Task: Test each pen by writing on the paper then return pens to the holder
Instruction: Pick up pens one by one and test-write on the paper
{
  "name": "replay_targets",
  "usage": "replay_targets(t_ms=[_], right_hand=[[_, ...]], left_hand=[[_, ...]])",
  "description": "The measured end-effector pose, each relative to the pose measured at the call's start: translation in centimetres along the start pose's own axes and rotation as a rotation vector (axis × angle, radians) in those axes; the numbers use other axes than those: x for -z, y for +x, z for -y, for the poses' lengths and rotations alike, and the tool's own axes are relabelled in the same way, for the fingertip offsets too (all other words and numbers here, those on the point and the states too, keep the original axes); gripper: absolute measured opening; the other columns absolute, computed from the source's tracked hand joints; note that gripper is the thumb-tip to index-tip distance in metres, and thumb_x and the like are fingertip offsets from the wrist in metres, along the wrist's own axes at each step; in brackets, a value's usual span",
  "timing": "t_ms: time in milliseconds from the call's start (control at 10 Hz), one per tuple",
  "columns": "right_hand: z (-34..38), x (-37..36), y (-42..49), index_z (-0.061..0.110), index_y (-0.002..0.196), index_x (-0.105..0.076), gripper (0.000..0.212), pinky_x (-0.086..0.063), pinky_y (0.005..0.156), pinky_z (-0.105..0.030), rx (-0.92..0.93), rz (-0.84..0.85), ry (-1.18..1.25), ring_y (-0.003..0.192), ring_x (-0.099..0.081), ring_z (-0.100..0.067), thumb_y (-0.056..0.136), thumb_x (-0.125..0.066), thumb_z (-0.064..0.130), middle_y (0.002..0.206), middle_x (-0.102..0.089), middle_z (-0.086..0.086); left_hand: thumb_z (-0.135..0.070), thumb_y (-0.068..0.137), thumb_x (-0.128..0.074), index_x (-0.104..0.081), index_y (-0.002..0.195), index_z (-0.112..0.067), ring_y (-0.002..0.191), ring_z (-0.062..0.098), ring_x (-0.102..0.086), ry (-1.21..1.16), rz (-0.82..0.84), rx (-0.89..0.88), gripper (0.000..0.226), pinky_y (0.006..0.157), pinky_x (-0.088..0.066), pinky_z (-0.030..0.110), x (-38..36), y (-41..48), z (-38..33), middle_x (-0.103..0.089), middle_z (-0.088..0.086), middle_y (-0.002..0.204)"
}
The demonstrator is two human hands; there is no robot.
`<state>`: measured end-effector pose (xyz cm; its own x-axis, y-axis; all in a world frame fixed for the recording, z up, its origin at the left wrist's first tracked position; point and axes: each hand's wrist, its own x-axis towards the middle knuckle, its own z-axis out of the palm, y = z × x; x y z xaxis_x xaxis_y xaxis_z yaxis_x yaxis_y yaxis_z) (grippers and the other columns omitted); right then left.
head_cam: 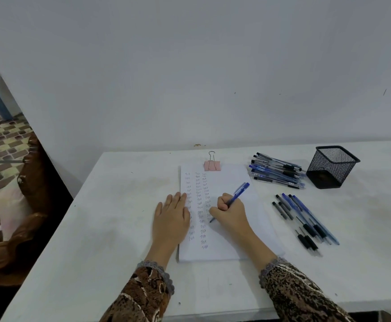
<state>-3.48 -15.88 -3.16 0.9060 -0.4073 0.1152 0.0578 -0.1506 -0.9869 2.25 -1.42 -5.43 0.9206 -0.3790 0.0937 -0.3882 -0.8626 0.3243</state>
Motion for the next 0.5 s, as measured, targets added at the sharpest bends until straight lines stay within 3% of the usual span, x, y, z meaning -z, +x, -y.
replay_targets(t_ms=[500], right_hand=[[-0.01,0.27,0.12,0.018,0.051,-0.025,0.047,-0.027,0.054,-0.012,0.012,0.003,-0.024,0.05,-0.025,-0.004,0.069,-0.054,-0.014,0.059,-0.026,0.006]], left_hand=[[-0.03,0.101,-0.019,-0.01,0.149,-0.025,0.145,0.012,-0.003,-0.004,0.0,-0.001,0.049,0.117,-0.001,0.034,0.07,0.01,-0.07,-0.008,-0.007,0.157]])
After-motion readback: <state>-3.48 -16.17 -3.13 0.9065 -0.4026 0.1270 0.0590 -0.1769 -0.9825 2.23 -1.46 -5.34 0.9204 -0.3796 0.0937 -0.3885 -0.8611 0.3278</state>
